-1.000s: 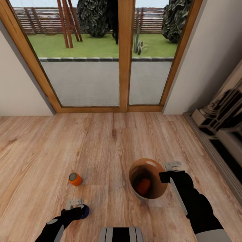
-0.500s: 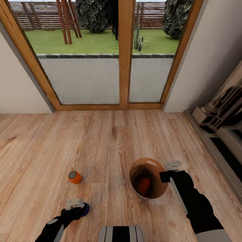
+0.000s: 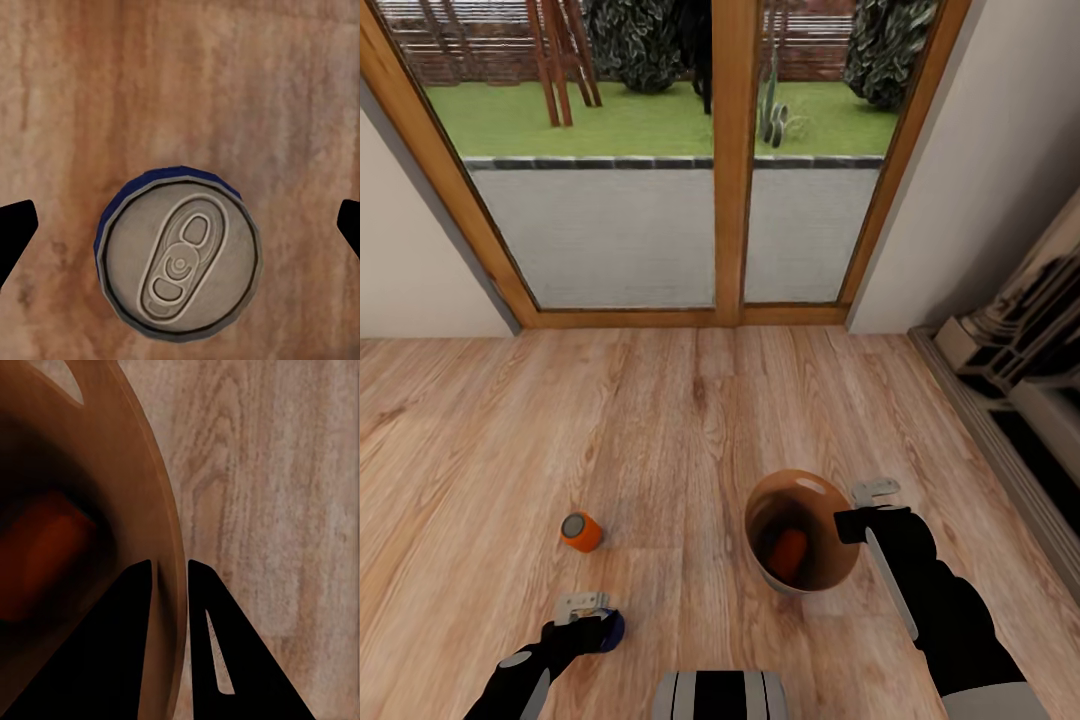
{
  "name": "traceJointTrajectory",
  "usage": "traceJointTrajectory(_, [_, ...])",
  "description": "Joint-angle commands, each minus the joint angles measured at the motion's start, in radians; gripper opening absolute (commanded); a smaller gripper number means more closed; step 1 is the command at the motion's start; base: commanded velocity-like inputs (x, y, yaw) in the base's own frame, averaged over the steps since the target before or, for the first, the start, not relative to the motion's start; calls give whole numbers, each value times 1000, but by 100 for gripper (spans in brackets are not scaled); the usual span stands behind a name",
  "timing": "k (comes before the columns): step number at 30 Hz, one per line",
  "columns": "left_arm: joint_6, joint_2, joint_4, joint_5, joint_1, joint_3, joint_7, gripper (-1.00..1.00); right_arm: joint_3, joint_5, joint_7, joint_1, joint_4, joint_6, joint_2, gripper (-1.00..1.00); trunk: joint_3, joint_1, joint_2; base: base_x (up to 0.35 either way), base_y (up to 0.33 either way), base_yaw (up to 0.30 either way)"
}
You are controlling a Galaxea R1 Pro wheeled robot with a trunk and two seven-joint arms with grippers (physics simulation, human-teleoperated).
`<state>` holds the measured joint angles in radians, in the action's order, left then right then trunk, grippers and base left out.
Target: Put the three can of soda from the living room inside the tash can in the kitchen.
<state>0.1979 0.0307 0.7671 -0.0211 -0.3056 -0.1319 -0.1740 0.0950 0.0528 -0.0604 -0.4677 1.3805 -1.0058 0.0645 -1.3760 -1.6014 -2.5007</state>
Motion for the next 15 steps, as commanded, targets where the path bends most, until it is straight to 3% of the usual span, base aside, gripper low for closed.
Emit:
traceJointTrajectory(1, [0,0,0,0,0,0,0,100,0,-14,5,0,0,1,0,-100,0,0,0,56,0,0])
traceJointTrajectory(15, [-2,0,1,0,0,0,0,100,0,-14,5,0,0,1,0,-100,0,0,0,10,0,0])
